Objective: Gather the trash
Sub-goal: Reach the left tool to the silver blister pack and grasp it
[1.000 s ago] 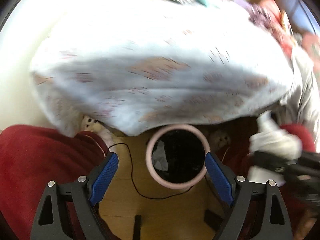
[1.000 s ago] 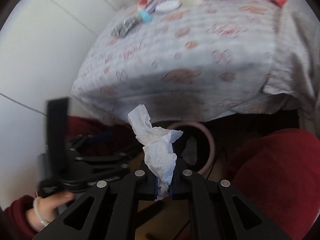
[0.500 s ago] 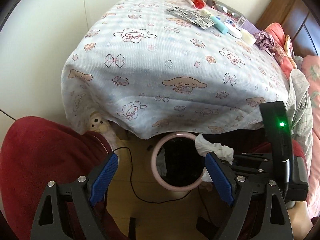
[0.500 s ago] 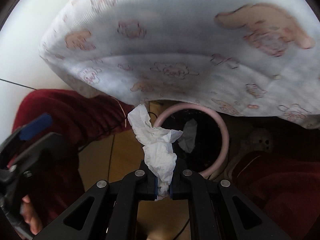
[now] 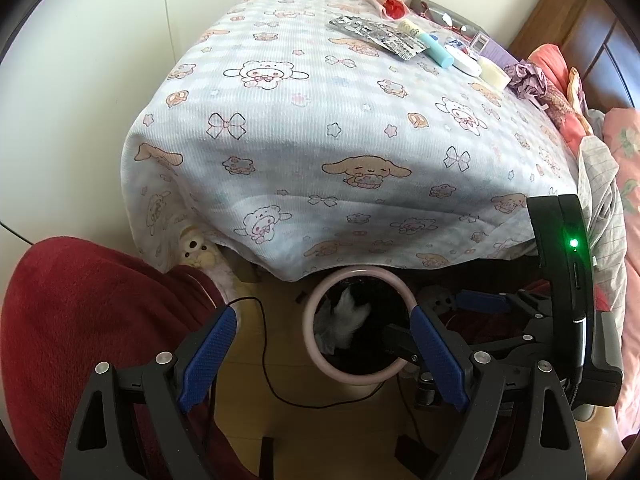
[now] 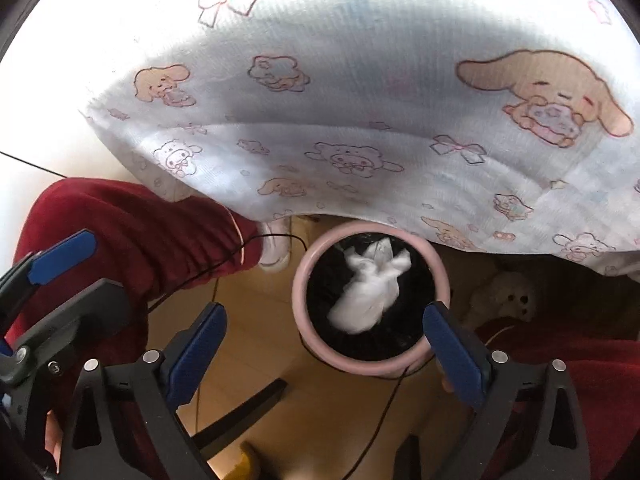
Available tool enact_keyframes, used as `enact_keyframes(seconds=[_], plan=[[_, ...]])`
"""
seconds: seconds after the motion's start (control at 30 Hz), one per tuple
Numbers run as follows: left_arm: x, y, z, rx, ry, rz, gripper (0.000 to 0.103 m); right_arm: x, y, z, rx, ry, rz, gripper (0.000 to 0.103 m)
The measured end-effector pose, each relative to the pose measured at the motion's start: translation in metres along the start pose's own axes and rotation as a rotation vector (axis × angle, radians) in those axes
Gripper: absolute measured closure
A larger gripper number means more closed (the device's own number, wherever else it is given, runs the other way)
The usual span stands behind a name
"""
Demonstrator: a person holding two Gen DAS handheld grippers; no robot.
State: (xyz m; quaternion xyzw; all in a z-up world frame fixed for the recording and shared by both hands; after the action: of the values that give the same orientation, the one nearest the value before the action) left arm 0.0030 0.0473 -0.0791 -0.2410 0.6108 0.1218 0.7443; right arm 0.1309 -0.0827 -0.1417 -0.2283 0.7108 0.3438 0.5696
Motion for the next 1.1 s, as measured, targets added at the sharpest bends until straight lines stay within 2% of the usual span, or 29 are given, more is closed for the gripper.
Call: enact_keyframes(seconds=[0.17, 0.3, 0.43, 0.57, 0.7, 0.77, 0.9, 1.03, 1.1], plan=[[-0.007, -0.001, 0.0, 0.008, -0.025, -0.006, 0.014, -0.001, -0.001, 0.001, 0.01, 0.003, -0.002, 0.005], [-0.025, -0.001, 0.004, 0.018, -0.102, -0.013, 0.014, -0.011, 0.002, -0.003, -0.001, -0.026, 0.0, 0.005], [-0.052, -0.005, 0.012, 0.058, -0.186, 0.005, 0.014, -0.032, 0.004, -0.011, -0.011, -0.098, 0.011, 0.005], [-0.078, -0.013, 0.028, 0.101, -0.213, 0.01, 0.014, -0.058, 0.005, -0.021, -0.012, -0.182, 0.041, 0.005], [-0.097, -0.034, 0.055, 0.206, -0.232, 0.063, 0.012, -0.079, 0.005, -0.032, -0.005, -0.251, 0.099, 0.005], [-0.1, -0.043, 0.075, 0.271, -0.218, 0.098, 0.012, -0.085, 0.004, -0.036, -0.005, -0.278, 0.12, 0.005], [-0.089, -0.06, 0.124, 0.354, -0.128, 0.157, 0.012, -0.085, 0.0, -0.034, 0.012, -0.286, 0.149, 0.005], [-0.064, -0.067, 0.167, 0.367, 0.004, 0.124, 0.012, -0.08, -0.006, -0.029, 0.036, -0.273, 0.188, 0.005], [-0.051, -0.07, 0.183, 0.381, 0.037, 0.133, 0.012, -0.08, -0.008, -0.029, 0.043, -0.275, 0.202, 0.005]])
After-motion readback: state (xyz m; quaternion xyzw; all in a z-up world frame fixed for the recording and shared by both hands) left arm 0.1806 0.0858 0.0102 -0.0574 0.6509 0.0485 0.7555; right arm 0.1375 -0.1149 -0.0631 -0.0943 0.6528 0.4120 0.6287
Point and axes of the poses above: each gripper's, at about its wrist camera, not at the fingertips, and x roughly the way its jaws point, y to its left, z to its top, the point moved 1 cm from there along x, roughly the way its jaws point, and after that the axes turned 10 degrees about y, right-handed, at the moved point
